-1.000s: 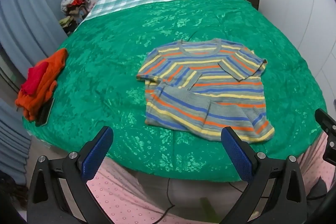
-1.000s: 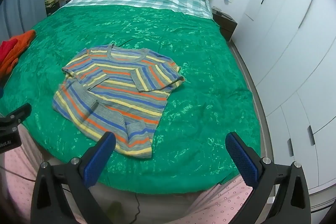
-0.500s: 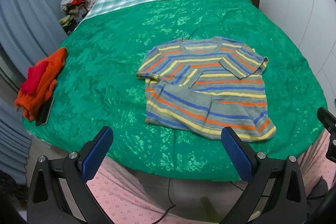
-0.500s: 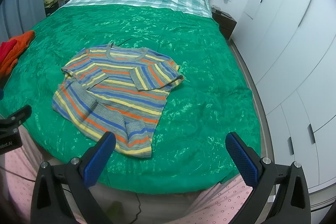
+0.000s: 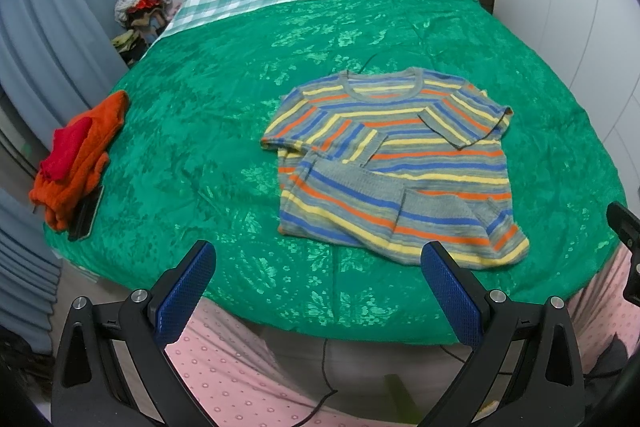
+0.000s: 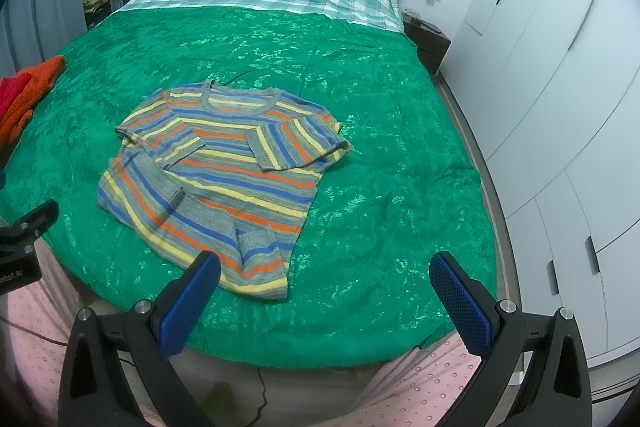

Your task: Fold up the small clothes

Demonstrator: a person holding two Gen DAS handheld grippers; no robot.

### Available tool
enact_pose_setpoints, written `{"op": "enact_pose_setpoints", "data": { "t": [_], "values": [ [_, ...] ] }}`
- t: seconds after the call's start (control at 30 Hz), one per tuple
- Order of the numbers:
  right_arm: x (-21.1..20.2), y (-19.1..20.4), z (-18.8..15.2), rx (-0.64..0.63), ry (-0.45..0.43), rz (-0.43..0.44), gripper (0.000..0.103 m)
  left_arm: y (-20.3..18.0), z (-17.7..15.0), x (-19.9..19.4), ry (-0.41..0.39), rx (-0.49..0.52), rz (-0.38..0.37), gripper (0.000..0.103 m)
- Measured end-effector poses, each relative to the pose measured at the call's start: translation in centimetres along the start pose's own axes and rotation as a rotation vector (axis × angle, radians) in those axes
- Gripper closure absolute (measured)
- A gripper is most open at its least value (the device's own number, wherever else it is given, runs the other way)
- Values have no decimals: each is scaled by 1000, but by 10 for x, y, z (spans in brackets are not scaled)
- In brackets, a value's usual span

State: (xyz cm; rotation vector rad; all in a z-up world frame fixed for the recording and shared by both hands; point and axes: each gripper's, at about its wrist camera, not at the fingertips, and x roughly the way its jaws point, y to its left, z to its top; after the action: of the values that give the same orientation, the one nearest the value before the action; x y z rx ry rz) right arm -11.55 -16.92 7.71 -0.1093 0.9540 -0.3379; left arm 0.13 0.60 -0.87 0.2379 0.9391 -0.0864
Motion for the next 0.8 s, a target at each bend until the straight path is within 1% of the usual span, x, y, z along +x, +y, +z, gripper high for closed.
{"op": "enact_pose_setpoints", "data": {
  "t": [0.27,0.43,0.8],
  "values": [
    [-1,0,-3,-13,-14,-25,0,1,0,1,-5,10,5,0],
    [-11,-1,-1,-29,-52,-67,0,-1,1,1,-9,12,7,0],
    [-10,-10,-10,-34,-50,-68,0,-2,1,3,-1,13,8,0]
  ]
}}
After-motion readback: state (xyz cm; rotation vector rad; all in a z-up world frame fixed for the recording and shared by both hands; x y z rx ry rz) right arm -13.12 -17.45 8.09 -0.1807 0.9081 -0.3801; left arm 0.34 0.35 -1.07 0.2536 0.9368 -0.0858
